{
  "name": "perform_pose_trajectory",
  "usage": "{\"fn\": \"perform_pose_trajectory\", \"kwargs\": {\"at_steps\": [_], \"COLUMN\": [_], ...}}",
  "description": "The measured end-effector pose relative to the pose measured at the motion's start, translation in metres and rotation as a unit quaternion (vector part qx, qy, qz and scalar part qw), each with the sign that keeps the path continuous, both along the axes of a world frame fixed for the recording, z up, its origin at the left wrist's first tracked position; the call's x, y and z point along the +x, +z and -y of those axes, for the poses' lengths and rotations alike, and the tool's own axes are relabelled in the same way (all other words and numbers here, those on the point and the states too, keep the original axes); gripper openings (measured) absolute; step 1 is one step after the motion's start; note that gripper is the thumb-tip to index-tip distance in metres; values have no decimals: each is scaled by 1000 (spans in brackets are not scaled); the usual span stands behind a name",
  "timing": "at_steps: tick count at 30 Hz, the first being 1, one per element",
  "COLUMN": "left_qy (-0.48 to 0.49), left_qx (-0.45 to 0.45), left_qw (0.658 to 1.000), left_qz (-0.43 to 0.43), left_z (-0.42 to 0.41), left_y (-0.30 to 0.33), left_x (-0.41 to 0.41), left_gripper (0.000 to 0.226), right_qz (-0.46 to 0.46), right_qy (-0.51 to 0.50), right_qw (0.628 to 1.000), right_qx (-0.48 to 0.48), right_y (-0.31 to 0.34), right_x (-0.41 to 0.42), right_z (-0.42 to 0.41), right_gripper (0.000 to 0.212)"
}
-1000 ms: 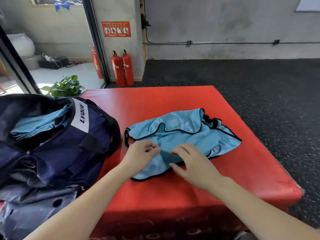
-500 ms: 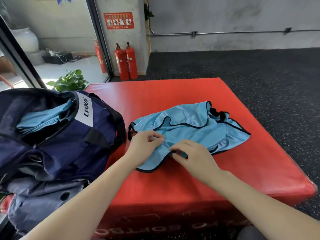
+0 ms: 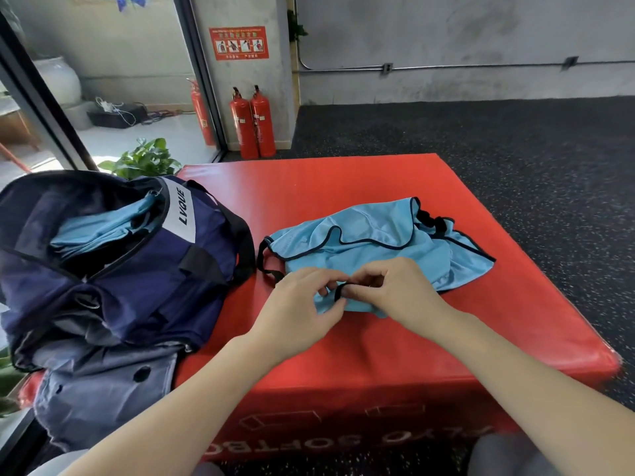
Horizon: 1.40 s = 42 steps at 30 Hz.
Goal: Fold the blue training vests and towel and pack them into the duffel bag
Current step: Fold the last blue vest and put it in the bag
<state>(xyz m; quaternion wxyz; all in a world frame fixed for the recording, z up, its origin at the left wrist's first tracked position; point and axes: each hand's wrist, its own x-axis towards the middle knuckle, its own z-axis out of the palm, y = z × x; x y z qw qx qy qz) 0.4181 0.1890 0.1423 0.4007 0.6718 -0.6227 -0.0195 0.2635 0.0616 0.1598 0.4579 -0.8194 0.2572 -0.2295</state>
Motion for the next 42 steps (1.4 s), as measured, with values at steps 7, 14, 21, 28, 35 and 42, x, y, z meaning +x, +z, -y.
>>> {"fn": "perform_pose_trajectory", "kwargs": {"at_steps": [7, 14, 21, 28, 35, 42], "left_qy": [21, 93, 128, 80, -57, 17], "left_qx": [10, -23, 4, 58, 215, 141], "left_qw": [995, 987, 990, 986, 952, 974], "left_qz": [95, 128, 62, 137, 212, 177], "left_z": [-4, -10, -40, -68, -97, -67], "left_y": [0, 1, 5, -20, -31, -25], "left_x": [-13, -13, 30, 38, 34, 41], "left_gripper": [20, 16, 25, 30, 26, 29], "right_qz": [-19, -104, -128, -218, -392, -270], "right_qy": [-4, -9, -110, -94, -11, -71], "right_qw": [999, 987, 967, 936, 888, 931], "right_qx": [-31, -123, -191, -259, -242, -234], "right_y": [4, 3, 5, -14, -26, -17], "right_x": [-13, -38, -110, -160, -175, -130], "right_z": [-8, 0, 53, 66, 45, 46], "right_gripper": [12, 7, 11, 11, 44, 47]}}
